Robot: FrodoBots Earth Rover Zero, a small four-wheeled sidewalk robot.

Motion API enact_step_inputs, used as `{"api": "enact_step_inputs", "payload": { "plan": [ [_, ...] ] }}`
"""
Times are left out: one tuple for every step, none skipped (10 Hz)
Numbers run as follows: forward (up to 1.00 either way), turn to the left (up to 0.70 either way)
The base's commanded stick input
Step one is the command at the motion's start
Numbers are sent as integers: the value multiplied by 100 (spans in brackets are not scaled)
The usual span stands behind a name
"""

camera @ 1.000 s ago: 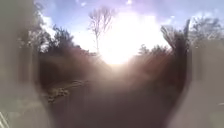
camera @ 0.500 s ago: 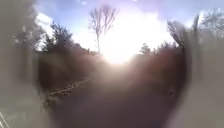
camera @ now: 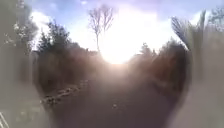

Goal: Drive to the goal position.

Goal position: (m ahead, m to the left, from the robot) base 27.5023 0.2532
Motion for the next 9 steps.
{"api": "enact_step_inputs", "payload": {
  "plan": [
    [85,0],
    [85,0],
    [85,0],
    [85,0],
    [85,0],
    [85,0],
    [85,0],
    [85,0],
    [85,0]
  ]
}}
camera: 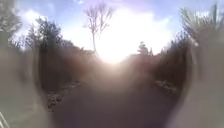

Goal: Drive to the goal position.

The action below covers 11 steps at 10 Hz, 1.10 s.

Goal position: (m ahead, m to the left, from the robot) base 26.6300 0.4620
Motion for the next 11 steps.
{"api": "enact_step_inputs", "payload": {
  "plan": [
    [85,0],
    [85,0],
    [85,0],
    [85,-30],
    [85,-32],
    [85,-33],
    [85,-34],
    [85,-34],
    [85,-34],
    [85,-34],
    [85,-34]
  ]
}}
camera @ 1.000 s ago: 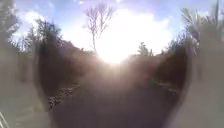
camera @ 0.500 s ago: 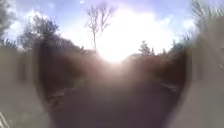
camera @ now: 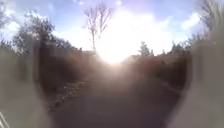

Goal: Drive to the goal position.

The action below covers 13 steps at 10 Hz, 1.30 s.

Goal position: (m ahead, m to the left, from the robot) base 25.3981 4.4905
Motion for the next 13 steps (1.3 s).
{"api": "enact_step_inputs", "payload": {
  "plan": [
    [85,-34],
    [85,-29],
    [85,-17],
    [85,-6],
    [85,0],
    [85,0],
    [85,0],
    [85,0],
    [85,0],
    [85,0],
    [85,0],
    [85,0],
    [85,0]
  ]
}}
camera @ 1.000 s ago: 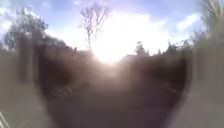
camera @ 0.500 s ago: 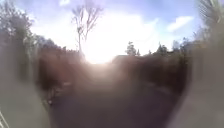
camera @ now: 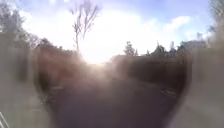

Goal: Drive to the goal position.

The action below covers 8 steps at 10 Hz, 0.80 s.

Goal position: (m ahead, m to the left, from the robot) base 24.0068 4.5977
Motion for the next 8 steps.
{"api": "enact_step_inputs", "payload": {
  "plan": [
    [85,0],
    [85,0],
    [85,0],
    [85,0],
    [85,0],
    [85,0],
    [85,0],
    [85,0]
  ]
}}
